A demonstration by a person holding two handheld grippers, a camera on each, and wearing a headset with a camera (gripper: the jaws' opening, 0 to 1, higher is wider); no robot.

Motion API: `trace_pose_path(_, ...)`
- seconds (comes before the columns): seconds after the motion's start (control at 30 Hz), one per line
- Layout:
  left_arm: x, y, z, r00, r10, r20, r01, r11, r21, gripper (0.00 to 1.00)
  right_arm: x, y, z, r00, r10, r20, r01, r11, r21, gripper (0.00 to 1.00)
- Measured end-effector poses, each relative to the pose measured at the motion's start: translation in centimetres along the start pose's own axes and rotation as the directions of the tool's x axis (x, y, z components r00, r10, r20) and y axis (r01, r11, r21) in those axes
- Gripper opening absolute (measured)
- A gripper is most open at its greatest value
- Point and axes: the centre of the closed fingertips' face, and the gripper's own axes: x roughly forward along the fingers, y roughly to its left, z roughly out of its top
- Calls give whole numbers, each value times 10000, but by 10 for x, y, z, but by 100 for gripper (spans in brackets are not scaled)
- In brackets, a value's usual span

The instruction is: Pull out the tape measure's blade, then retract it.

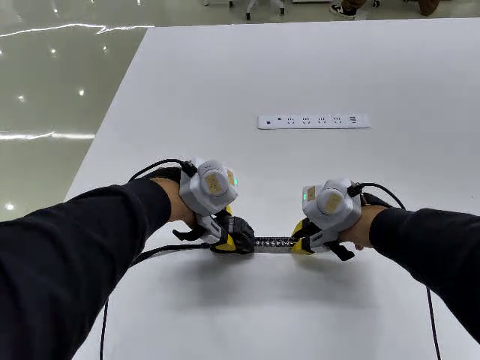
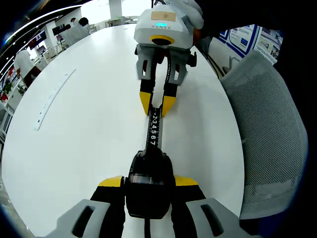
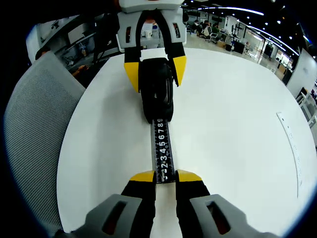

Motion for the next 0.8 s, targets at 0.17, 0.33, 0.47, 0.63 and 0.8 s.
trace_pose_path(0.17,0,0,0,10000,28,-11,-28,10000,-13,32,-5,-1,-7,9999,-44,-94,44,10000,10,10)
trace_pose_path(0.33,1,1,0,10000,37,-9,-37,10000,-1,32,-10,-3,-15,9998,-87,-198,88,9999,70,10)
trace_pose_path(0.47,0,1,0,10000,59,9,-59,10000,-6,32,-15,-4,-22,9998,-127,-169,130,9997,199,10)
trace_pose_path(0.63,1,1,0,10000,63,10,-63,10000,-6,32,-21,-6,-31,9996,-171,-231,177,9995,251,10)
trace_pose_path(0.8,1,1,0,10000,61,3,-61,10000,-9,32,-27,-6,-40,9993,-205,-314,214,9994,285,10)
